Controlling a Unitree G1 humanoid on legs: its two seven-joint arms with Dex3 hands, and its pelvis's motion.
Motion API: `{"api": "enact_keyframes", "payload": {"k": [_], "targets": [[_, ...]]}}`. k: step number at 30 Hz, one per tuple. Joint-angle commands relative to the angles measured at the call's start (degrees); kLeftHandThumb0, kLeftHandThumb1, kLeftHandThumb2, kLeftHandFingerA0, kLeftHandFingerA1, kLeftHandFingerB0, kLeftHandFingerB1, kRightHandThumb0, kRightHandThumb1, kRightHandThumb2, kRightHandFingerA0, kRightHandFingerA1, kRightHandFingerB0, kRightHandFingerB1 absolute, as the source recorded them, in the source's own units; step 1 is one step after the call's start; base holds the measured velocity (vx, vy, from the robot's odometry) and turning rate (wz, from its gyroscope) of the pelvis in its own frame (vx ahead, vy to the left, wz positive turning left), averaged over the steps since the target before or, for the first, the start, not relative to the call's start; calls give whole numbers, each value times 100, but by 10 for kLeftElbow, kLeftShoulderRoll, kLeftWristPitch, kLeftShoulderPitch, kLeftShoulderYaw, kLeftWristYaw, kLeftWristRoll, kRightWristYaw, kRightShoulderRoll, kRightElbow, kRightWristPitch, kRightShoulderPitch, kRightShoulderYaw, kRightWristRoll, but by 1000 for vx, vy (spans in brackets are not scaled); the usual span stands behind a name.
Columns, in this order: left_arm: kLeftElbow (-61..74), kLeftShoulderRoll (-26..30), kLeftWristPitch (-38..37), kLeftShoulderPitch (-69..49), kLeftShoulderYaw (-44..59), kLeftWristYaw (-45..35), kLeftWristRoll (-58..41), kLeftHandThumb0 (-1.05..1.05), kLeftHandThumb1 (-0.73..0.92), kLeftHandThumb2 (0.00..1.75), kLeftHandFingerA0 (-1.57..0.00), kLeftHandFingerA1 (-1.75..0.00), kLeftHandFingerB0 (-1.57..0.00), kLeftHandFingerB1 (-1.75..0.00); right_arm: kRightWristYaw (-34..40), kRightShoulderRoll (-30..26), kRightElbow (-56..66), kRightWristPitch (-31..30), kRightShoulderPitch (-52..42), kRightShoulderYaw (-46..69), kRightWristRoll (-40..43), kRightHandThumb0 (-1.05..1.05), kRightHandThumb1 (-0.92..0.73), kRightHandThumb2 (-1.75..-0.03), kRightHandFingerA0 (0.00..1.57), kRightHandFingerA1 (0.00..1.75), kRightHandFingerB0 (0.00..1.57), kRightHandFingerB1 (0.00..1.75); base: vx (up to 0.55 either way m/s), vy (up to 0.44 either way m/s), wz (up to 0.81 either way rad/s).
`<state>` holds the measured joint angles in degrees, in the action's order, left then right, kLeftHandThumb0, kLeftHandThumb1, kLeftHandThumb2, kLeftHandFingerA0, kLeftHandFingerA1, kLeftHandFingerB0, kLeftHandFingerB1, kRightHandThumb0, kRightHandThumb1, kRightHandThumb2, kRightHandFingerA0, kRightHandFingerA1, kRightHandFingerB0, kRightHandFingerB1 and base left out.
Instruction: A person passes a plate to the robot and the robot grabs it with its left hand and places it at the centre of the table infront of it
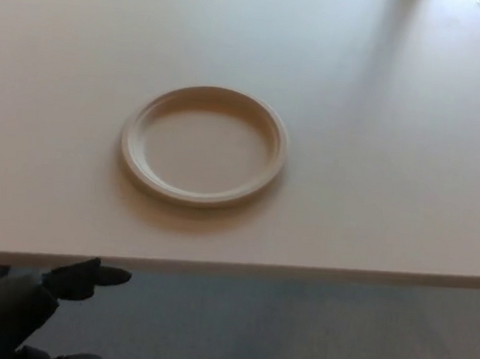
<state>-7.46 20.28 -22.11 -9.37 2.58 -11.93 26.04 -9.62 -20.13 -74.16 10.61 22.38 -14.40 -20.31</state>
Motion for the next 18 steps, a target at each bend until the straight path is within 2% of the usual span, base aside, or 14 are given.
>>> {"api": "enact_keyframes", "payload": {"k": [1,2,7,8,9,13,14,16,18], "targets": [[-164,4,-50,16,-11,119,24,-46,52,55,-48,-41,-43,-36,4,2,-4,-3,-21,-3,-5,-84,-67,-102,32,62,18,51,0,0,0],[-181,5,-56,18,-14,133,30,-44,53,55,-50,-42,-43,-37,2,2,-5,-5,-23,-2,-4,-86,-66,-105,37,64,16,51,0,0,0],[-273,13,-88,44,-25,188,38,-46,54,56,-54,-43,-46,-38,-1,3,-4,-9,-23,1,0,-84,-66,-103,32,62,15,50,0,0,0],[-287,11,-69,55,-25,197,38,-49,53,56,-57,-41,-48,-37,-3,5,-5,-10,-20,8,8,-85,-84,-65,42,64,19,43,0,0,0],[-299,12,-63,62,-26,200,37,-46,54,57,-54,-41,-45,-37,-5,5,-5,-11,-19,12,11,-82,-65,-102,33,62,15,50,0,0,0],[-345,22,-51,78,-36,198,34,-47,57,57,-51,-40,-44,-36,0,5,-4,-13,-20,7,4,-83,-66,-102,31,62,17,51,0,0,0],[-364,23,-36,85,-37,201,35,-56,46,80,-40,-51,-31,-45,2,5,-3,-12,-21,5,2,-83,-66,-102,32,62,17,51,0,0,0],[-391,26,-20,98,-44,205,34,-56,48,83,-40,-51,-28,-44,3,5,-3,-13,-19,3,-1,-84,-66,-101,29,60,16,50,0,0,0],[-414,28,-4,112,-44,194,22,-57,51,86,-39,-52,-25,-44,3,5,-2,-13,-17,3,0,-82,-66,-103,35,64,14,50,0,0,0]]}}
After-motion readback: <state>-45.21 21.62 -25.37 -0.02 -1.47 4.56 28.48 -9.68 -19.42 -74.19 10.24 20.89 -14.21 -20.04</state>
